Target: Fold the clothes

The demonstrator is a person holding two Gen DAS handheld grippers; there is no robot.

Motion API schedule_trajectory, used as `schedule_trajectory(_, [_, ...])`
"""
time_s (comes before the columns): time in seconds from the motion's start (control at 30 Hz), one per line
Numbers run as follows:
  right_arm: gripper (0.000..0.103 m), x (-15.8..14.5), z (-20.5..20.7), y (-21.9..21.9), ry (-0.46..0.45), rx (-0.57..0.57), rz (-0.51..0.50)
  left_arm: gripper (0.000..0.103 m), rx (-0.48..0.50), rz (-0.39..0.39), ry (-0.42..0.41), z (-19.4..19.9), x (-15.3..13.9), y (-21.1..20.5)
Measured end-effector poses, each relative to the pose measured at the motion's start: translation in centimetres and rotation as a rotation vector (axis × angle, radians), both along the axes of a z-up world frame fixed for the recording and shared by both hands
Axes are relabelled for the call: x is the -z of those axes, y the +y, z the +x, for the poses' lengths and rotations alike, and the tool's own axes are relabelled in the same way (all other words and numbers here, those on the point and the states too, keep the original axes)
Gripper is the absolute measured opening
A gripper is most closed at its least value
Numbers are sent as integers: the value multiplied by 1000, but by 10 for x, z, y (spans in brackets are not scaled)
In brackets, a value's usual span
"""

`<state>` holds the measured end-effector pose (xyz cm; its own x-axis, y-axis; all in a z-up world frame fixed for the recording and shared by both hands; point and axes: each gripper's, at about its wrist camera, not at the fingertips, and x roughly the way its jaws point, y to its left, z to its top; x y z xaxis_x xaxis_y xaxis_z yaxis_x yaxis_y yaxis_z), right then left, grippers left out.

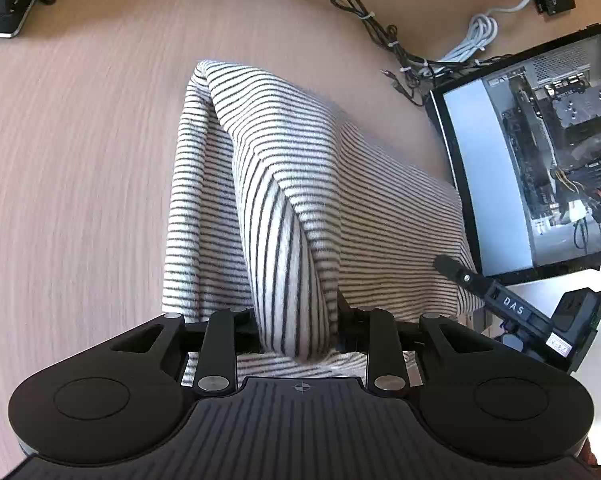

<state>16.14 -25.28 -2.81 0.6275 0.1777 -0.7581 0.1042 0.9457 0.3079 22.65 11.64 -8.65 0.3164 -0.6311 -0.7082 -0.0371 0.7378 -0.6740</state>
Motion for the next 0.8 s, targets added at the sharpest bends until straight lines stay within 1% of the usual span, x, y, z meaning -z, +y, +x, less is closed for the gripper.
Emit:
schedule_trajectory(0.03, [41, -4, -1, 2, -20, -16, -13, 29, -1, -8, -6, -1, -1, 2])
schedule_trajectory(0.07, [22, -10, -2, 5, -44, -41, -25, 28, -2, -16, -18, -2, -4, 3])
schedule_trajectory(0.1, [20, -16, -3, 7, -67, -64, -29, 26, -3, -24, -37, -1, -10, 3])
schedule_trajectory(0.23, [19, -44, 3, 9, -140, -99, -29, 26, -1, -52, -105, -1, -35, 0])
schedule_trajectory(0.33, [19, -54, 6, 3, -143, -108, -49, 26, 30, -61, -118, -10, -44, -4])
schedule_trajectory(0.43, [19, -43, 6, -5, -93, -98, -74, 26, 59, -39, -80, -20, -35, -10])
schedule_trajectory(0.53, [21, -20, 6, -7, -29, -84, -102, 26, 60, 1, 18, -28, -10, -11])
schedule_trajectory(0.57, [24, -12, 6, -7, -8, -76, -111, 27, 52, 6, 51, -30, -2, -10])
schedule_trajectory(0.6, [29, -7, 6, -7, 5, -72, -116, 22, 40, 2, 69, -31, 0, -6])
schedule_trajectory(0.63, [30, -6, 6, -7, 6, -76, -124, 24, 28, -2, 87, -31, 3, -3])
schedule_trajectory(0.67, [31, -9, 6, -6, 1, -85, -136, 33, 17, 4, 87, -32, 2, 0])
schedule_trajectory(0.7, [31, -11, 6, -5, -3, -95, -148, 51, 7, 23, 65, -31, -6, 3])
schedule_trajectory(0.73, [32, -14, 5, -4, -8, -104, -160, 56, 7, 33, 34, -31, -15, 5])
schedule_trajectory(0.77, [37, -19, 5, -3, -20, -111, -178, 58, 18, 35, -6, -30, -26, 6])
schedule_trajectory(0.8, [44, -25, 5, -2, -38, -117, -201, 64, 30, 37, -46, -29, -37, 8])
